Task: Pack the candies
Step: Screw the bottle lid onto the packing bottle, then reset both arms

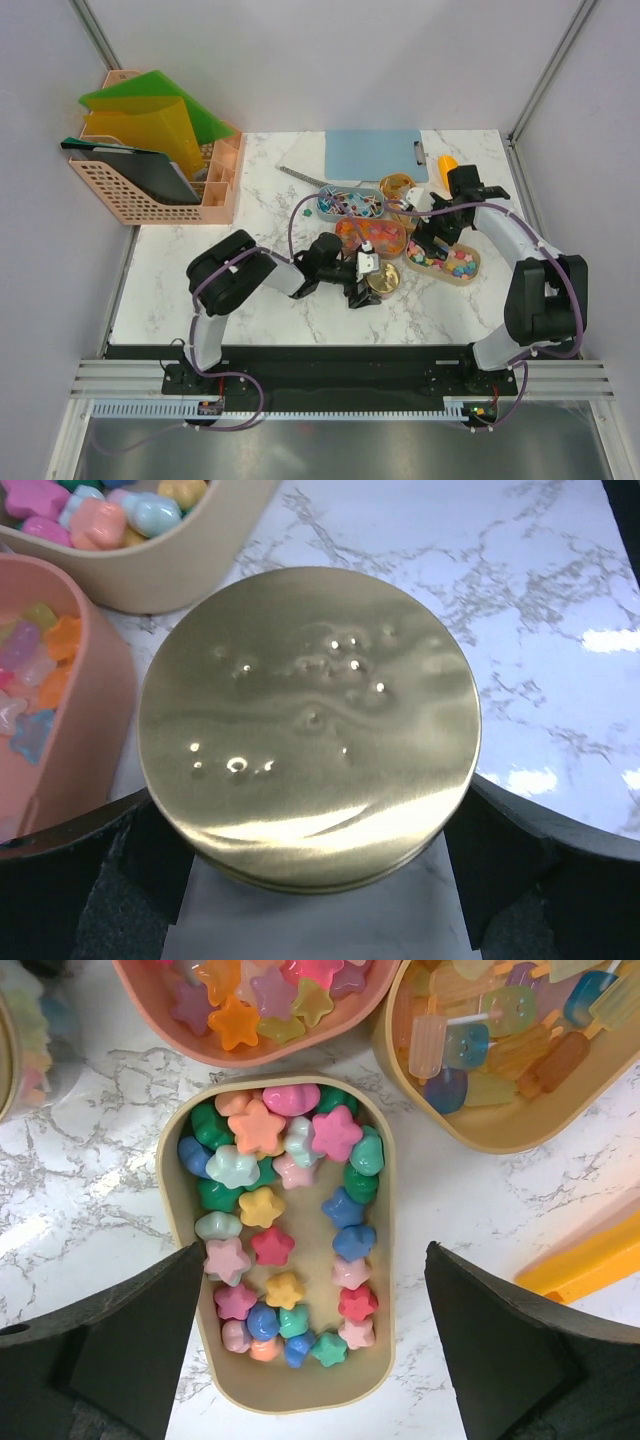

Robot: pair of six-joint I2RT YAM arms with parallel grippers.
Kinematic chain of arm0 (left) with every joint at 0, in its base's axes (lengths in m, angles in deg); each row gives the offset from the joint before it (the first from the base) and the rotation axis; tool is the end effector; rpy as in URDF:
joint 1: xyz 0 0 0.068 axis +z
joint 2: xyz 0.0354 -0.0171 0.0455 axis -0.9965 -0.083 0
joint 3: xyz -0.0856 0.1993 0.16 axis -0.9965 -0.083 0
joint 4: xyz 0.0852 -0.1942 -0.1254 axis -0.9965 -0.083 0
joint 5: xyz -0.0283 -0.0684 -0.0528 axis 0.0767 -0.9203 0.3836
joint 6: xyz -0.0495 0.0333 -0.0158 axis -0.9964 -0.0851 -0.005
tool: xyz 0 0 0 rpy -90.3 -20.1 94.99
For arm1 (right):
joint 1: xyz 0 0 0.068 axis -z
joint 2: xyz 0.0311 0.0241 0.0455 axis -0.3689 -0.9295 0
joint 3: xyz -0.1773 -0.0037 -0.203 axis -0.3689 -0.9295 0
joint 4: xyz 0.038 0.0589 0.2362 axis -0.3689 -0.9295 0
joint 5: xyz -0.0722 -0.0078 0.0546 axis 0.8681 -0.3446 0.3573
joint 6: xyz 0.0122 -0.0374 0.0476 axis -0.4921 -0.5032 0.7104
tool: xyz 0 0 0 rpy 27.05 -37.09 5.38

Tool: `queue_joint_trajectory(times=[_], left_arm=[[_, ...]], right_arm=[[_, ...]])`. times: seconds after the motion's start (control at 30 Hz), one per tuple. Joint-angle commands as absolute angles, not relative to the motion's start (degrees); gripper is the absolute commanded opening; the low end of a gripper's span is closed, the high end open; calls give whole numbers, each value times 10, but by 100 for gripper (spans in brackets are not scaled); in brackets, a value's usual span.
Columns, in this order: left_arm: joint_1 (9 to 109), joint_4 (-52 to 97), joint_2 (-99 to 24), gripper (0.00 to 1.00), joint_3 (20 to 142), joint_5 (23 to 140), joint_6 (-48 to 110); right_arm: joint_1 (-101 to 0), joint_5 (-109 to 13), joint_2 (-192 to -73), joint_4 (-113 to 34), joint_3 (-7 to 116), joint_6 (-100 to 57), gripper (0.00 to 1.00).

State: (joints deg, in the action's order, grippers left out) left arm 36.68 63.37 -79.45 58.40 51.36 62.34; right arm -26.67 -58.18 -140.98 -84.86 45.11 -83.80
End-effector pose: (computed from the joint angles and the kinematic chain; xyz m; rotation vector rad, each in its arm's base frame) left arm 0.2311 -0.3054 0.1090 1.4852 1.4056 -0.9886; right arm 0.2913 0.0398 0.2254 -1.4162 2.2868 0.1753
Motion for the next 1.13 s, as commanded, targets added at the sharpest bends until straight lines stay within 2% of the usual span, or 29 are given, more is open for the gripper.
queue_joint_trajectory(times=[0.0, 0.1, 0.3, 0.43, 0.53, 0.67, 0.73, 0.83, 1.1], left_arm=[[365, 427, -799, 100, 537, 517, 700], [366, 373, -752, 100, 542, 518, 703], [376, 256, -621, 100, 560, 592, 711], [430, 190, -561, 100, 626, 659, 706], [482, 159, -540, 100, 693, 711, 677], [558, 160, -525, 100, 765, 800, 538], [594, 162, -517, 100, 798, 854, 503], [626, 154, -520, 100, 850, 876, 484], [644, 131, -587, 100, 998, 894, 556]], right_arm=[[-265, -593, -1413, -850, 481, -838, 98], [-265, -596, -1413, -851, 500, -817, 98], [-263, -592, -1389, -795, 518, -737, 98], [-237, -577, -1377, -708, 516, -575, 98], [-220, -514, -1376, -641, 505, -457, 98], [-180, -419, -1380, -579, 495, -372, 98], [-180, -318, -1383, -552, 496, -330, 98], [-180, -223, -1392, -526, 510, -296, 98], [-180, -214, -1454, -521, 603, -285, 98]])
